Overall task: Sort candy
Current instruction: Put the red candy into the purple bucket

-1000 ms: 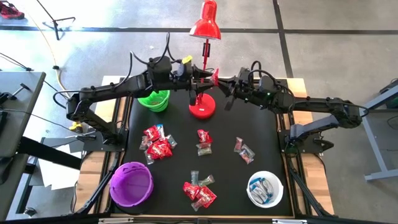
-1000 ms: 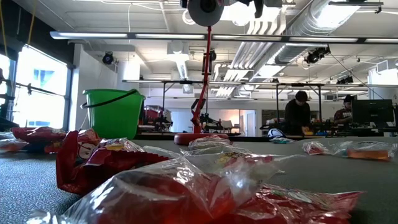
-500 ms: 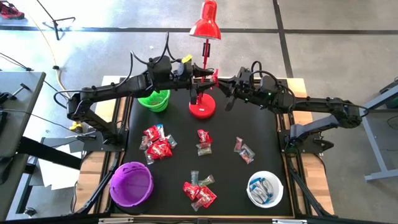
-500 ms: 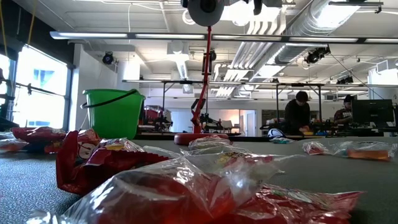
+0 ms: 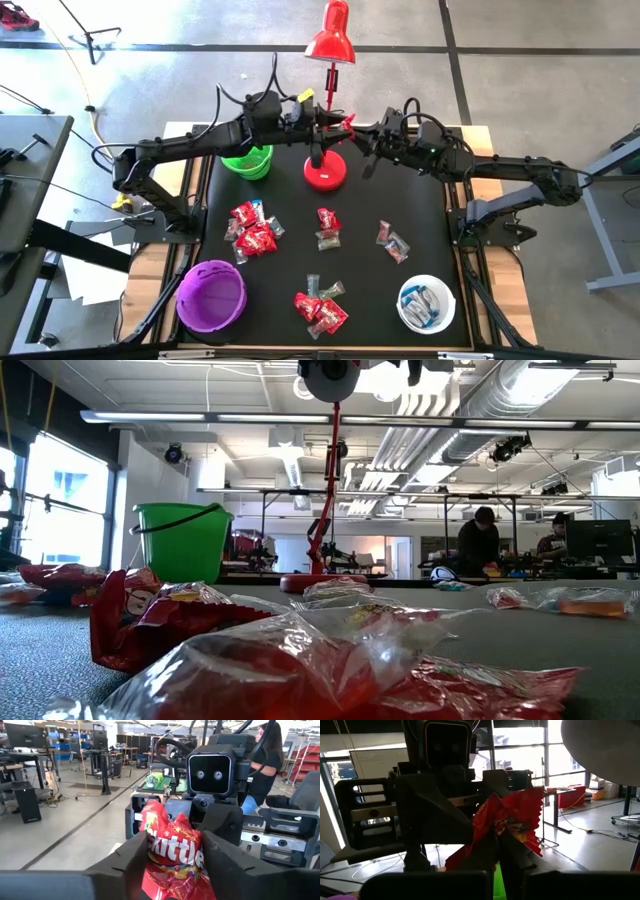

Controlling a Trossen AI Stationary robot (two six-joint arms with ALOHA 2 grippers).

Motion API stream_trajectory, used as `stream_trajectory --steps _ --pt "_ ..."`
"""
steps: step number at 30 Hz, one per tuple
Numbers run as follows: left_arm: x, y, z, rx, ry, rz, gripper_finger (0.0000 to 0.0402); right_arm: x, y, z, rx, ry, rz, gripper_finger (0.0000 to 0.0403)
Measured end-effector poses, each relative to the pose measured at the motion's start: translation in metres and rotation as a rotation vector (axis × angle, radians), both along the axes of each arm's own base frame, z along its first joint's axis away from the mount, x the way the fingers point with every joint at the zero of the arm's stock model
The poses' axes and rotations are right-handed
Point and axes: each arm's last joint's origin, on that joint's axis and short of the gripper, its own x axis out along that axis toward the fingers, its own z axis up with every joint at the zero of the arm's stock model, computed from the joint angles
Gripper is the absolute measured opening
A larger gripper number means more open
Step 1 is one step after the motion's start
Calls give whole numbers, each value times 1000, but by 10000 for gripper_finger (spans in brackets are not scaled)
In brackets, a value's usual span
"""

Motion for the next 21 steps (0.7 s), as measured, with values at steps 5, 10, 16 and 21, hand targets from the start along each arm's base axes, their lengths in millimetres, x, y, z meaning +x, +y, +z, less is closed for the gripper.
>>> stream_trajectory --steps 5,10,16,21 --pt "0 0 0 7 -2 1 101 0 0 0 1 4 0 7" --pt "0 0 0 8 0 4 69 0 0 -1 3 14 -2 7" --pt "-1 0 0 5 11 5 61 0 0 -2 4 22 -1 7" --pt "-3 -1 0 1 27 5 55 1 0 -3 5 29 1 7"
